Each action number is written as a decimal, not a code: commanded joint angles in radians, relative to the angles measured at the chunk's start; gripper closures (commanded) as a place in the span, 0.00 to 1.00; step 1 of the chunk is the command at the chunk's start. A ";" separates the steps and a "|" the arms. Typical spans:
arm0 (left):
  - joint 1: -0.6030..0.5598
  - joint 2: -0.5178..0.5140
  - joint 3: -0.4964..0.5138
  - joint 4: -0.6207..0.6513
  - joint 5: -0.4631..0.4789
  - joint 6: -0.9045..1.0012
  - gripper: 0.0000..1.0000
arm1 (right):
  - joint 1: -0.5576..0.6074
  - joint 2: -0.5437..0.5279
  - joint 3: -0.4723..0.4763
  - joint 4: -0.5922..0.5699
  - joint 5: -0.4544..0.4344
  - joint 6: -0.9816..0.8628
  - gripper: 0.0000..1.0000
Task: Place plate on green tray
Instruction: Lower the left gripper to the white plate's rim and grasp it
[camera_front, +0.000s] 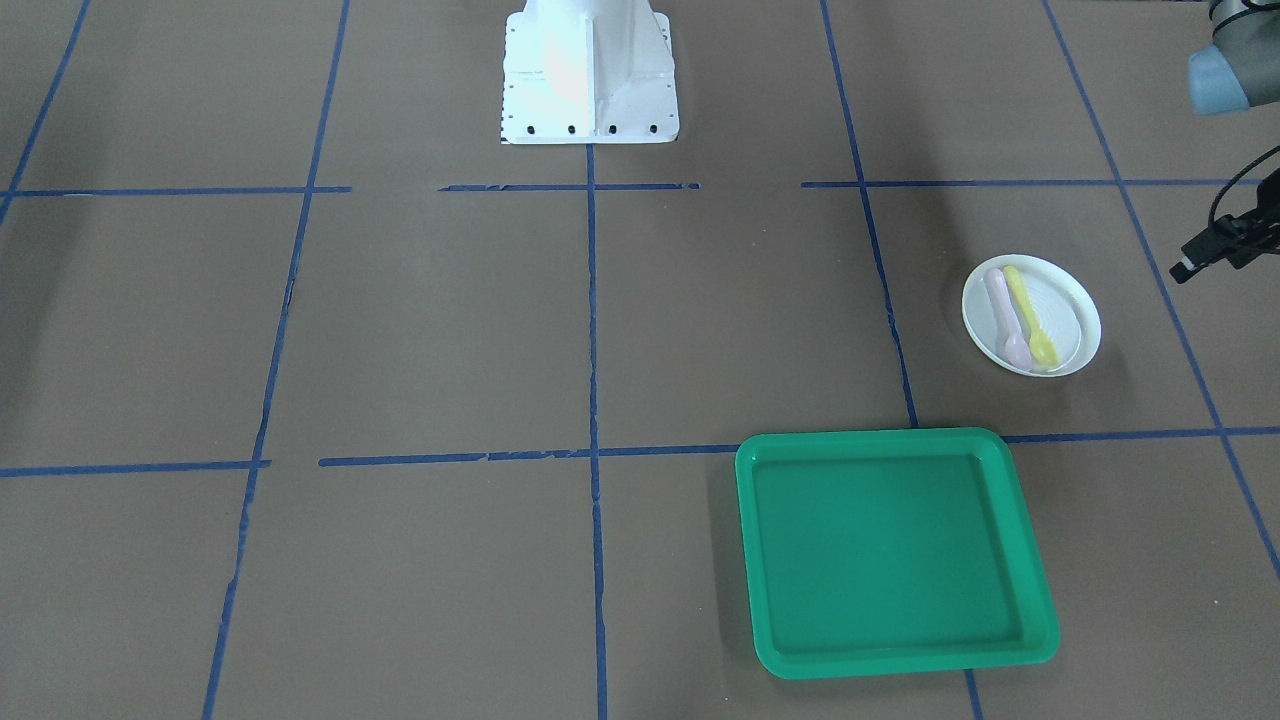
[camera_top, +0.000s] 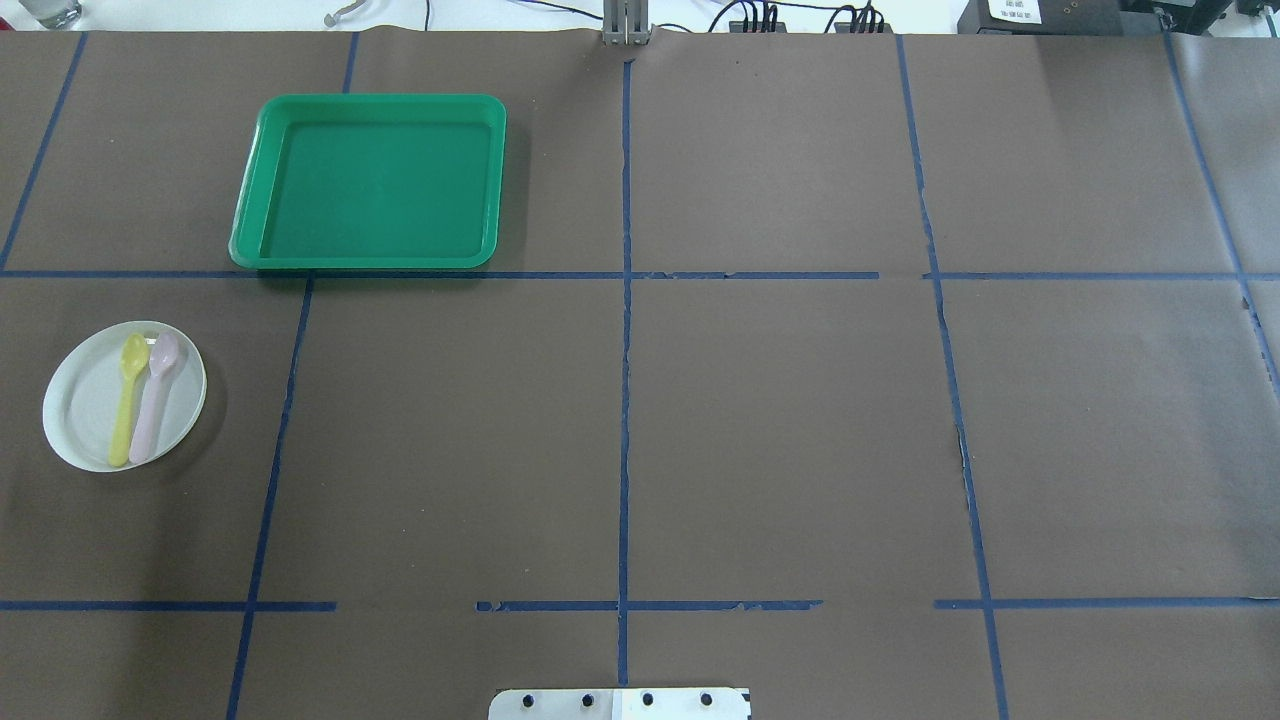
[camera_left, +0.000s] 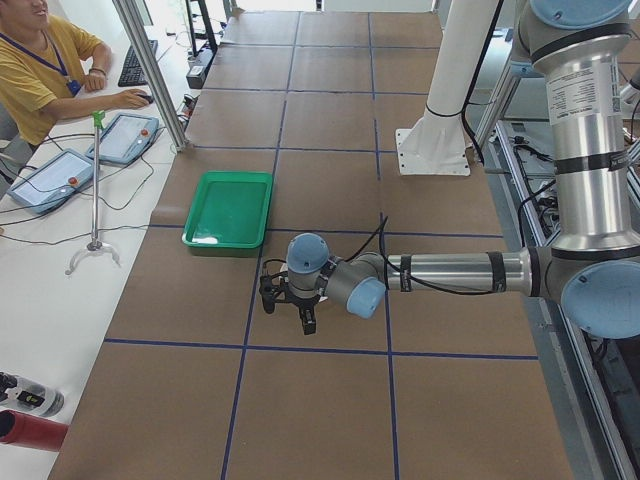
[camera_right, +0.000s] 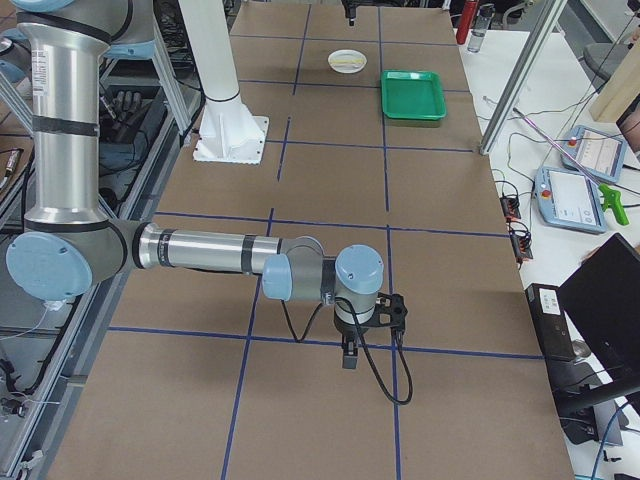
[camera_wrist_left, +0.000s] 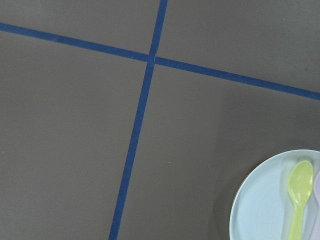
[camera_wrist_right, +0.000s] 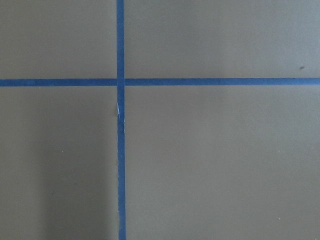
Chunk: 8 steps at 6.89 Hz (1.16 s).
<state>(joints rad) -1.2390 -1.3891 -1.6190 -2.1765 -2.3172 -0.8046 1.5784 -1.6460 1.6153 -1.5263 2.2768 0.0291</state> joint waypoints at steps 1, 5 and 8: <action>0.085 -0.030 0.086 -0.123 0.021 -0.068 0.00 | 0.000 0.000 0.000 0.000 0.000 0.000 0.00; 0.210 -0.085 0.123 -0.120 0.016 -0.074 0.04 | 0.000 0.000 0.000 0.000 0.000 0.000 0.00; 0.225 -0.085 0.139 -0.121 0.021 -0.094 0.40 | 0.000 0.000 0.000 0.000 0.000 0.000 0.00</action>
<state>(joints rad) -1.0217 -1.4736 -1.4896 -2.2971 -2.2989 -0.8962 1.5785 -1.6460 1.6153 -1.5263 2.2764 0.0291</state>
